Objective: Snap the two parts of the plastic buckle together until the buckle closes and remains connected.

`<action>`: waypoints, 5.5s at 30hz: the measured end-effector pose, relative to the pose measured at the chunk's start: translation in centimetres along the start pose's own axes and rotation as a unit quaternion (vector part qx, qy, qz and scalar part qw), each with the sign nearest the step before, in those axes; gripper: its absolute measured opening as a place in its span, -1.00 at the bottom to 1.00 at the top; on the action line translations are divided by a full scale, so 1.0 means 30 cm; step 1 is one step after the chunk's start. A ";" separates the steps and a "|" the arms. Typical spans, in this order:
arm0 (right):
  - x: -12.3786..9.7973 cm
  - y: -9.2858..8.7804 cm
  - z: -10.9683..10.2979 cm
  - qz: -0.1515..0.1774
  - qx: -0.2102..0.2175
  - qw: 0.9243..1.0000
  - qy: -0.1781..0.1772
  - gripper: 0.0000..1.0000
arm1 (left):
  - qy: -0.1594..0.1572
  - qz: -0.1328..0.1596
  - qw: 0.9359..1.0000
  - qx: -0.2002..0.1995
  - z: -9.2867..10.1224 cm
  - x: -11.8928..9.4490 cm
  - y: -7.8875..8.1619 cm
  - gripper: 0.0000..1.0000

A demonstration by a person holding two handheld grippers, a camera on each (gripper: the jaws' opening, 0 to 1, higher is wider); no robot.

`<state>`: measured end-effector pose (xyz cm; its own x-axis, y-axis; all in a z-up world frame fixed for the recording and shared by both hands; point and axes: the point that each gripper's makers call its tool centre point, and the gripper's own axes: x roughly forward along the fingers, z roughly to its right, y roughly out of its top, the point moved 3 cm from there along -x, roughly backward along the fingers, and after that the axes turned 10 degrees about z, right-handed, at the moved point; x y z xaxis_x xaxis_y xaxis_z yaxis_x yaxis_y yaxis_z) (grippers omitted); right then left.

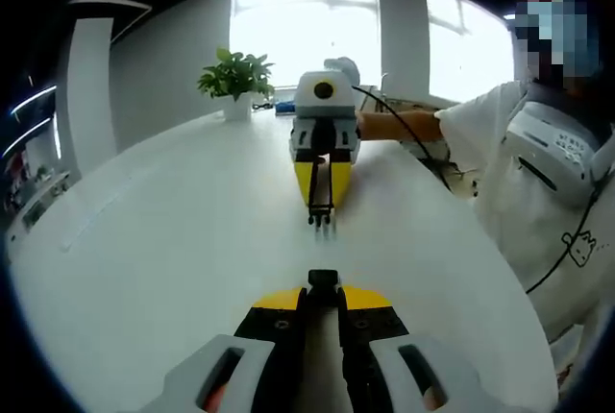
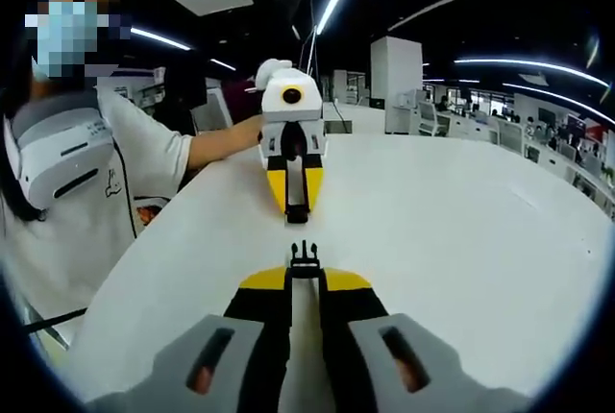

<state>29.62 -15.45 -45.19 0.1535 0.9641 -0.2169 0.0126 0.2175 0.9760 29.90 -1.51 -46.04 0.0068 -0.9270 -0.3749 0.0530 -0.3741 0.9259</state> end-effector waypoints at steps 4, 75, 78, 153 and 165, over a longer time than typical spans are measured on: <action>0.007 0.003 0.001 -0.004 -0.005 1.000 0.000 -0.82 | 0.002 0.003 1.000 0.001 0.005 -0.002 0.005 -0.77; 0.050 -0.006 -0.038 -0.019 -0.023 0.999 0.009 -0.82 | -0.010 0.004 1.000 -0.006 0.031 0.093 0.037 -0.77; 0.053 -0.008 -0.037 -0.021 -0.022 0.999 0.009 -0.82 | -0.008 0.002 1.000 -0.006 0.032 0.099 0.034 -0.77; 0.086 0.005 -0.023 -0.054 -0.052 0.996 -0.055 -0.80 | 0.048 0.023 0.998 -0.032 0.021 0.115 0.033 -0.77; 0.085 0.006 -0.036 -0.039 -0.030 0.998 -0.043 -0.59 | 0.060 0.039 0.996 -0.051 0.019 0.094 0.050 -0.54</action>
<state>28.96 -12.80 -45.59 0.2384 0.9279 -0.2867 -0.0311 0.3024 0.9527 29.44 -4.71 -45.69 0.1347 -0.9409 -0.3108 0.1478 -0.2911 0.9452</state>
